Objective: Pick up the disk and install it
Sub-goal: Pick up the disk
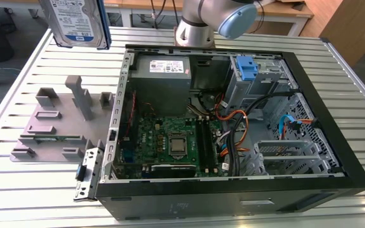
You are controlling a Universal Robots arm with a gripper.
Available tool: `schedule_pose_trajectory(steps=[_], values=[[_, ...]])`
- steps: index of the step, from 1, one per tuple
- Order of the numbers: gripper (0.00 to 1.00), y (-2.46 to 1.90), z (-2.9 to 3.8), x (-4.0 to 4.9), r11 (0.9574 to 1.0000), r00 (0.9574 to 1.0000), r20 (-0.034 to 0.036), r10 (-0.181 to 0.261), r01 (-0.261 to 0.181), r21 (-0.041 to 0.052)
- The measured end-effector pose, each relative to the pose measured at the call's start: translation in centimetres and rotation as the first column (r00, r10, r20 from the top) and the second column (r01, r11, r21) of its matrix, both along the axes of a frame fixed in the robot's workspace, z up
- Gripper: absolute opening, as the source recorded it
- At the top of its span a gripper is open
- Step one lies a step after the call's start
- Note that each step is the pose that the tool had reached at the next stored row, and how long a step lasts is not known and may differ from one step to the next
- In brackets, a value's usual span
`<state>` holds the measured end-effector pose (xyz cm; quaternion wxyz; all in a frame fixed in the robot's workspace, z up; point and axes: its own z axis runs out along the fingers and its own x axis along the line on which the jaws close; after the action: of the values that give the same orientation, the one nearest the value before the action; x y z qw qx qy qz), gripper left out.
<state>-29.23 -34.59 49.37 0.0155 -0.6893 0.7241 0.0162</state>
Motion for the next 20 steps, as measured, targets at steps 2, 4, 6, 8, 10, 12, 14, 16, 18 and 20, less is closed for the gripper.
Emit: schedule_pose_trajectory(steps=[2, 4, 6, 8, 10, 12, 14, 16, 18, 20], values=[[0.35, -0.11, -0.01, 0.01, 1.0, 1.0, 0.0, 0.0, 0.0, 0.0], [0.35, -0.29, -0.01, 0.01, 1.0, 1.0, 0.0, 0.0, 0.0, 0.0], [0.35, -0.5, -0.02, 0.01, 1.0, 1.0, 0.0, 0.0, 0.0, 0.0], [0.35, -0.7, -0.02, 0.01, 1.0, 1.0, 0.0, 0.0, 0.0, 0.0], [0.35, -0.87, -0.03, 0.01, 1.0, 1.0, -0.0001, 0.001, -0.001, 0.0], [0.35, -1.02, -0.04, 0.01, 1.0, 1.0, 0.0001, 0.001, -0.001, 0.0], [0.35, -1.16, -0.04, 0.01, 1.0, 1.0, -0.0001, 0.001, -0.001, 0.0], [0.35, -1.25, -0.06, 0.01, 1.0, 1.0, 0.0001, 0.001, -0.001, 0.0001], [0.35, -1.3, -0.06, 0.01, 1.0, 1.0, 0.0, 0.001, -0.001, 0.0], [0.35, -1.34, -0.07, 0.02, 1.0, 1.0, -0.0001, 0.001, -0.001, 0.0]])
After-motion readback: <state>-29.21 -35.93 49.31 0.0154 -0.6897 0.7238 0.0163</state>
